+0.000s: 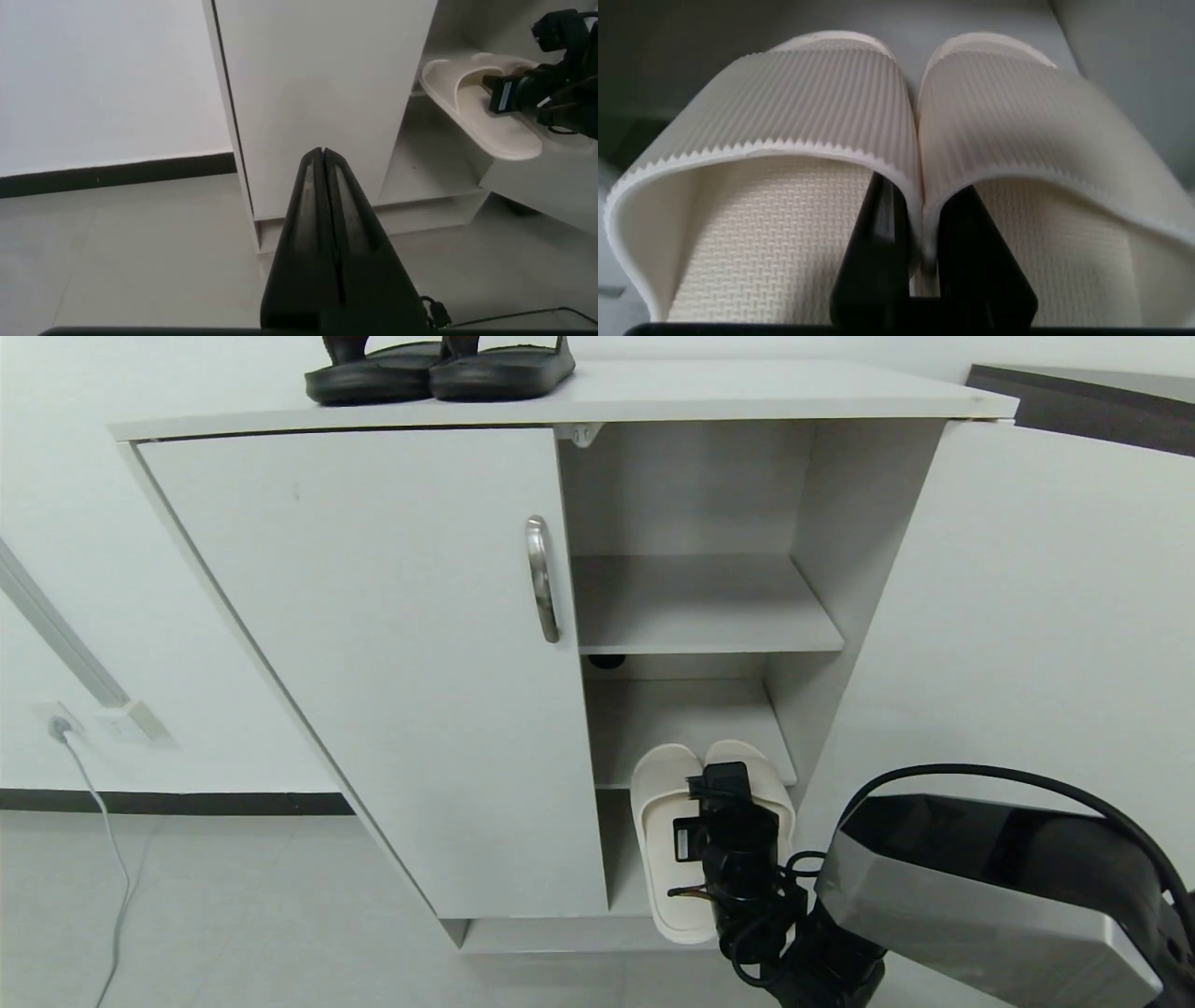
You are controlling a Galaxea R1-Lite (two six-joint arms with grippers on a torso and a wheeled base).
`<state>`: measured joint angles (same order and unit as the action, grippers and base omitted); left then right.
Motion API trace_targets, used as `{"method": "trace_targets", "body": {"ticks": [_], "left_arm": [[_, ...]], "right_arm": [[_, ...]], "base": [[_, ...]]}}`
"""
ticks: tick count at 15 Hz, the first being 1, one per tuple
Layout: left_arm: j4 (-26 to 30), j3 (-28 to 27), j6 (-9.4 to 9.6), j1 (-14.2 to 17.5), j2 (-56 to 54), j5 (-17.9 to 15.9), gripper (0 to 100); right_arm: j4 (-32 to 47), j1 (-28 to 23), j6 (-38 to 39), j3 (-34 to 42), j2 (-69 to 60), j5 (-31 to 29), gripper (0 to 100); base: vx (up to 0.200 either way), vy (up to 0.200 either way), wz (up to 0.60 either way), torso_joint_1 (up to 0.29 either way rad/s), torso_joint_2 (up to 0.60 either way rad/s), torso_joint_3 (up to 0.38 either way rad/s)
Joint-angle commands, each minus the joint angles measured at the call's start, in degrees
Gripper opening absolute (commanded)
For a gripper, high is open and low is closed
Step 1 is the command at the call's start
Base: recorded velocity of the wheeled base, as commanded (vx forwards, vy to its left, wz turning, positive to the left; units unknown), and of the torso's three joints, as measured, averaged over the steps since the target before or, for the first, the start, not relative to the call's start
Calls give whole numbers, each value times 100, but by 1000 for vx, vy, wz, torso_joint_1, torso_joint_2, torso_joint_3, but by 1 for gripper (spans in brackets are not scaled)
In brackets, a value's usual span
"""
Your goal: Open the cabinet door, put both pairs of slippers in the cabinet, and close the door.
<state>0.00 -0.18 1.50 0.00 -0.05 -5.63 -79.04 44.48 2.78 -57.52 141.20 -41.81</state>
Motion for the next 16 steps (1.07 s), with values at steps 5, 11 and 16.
{"method": "trace_targets", "body": {"ticks": [5, 11, 16], "left_arm": [[0, 1, -1, 9, 5, 1, 0], [0, 1, -9, 9, 5, 1, 0], [0, 1, -9, 9, 5, 18, 0]], "right_arm": [[47, -54, 12, -304, 30, 182, 0], [1409, -537, 47, -2018, 593, 472, 0], [2271, -722, 12, -3284, 1023, 499, 0]], "base": [[80, 0, 0, 0, 1, 0], [0, 0, 0, 0, 0, 0], [0, 0, 0, 0, 0, 0]]}}
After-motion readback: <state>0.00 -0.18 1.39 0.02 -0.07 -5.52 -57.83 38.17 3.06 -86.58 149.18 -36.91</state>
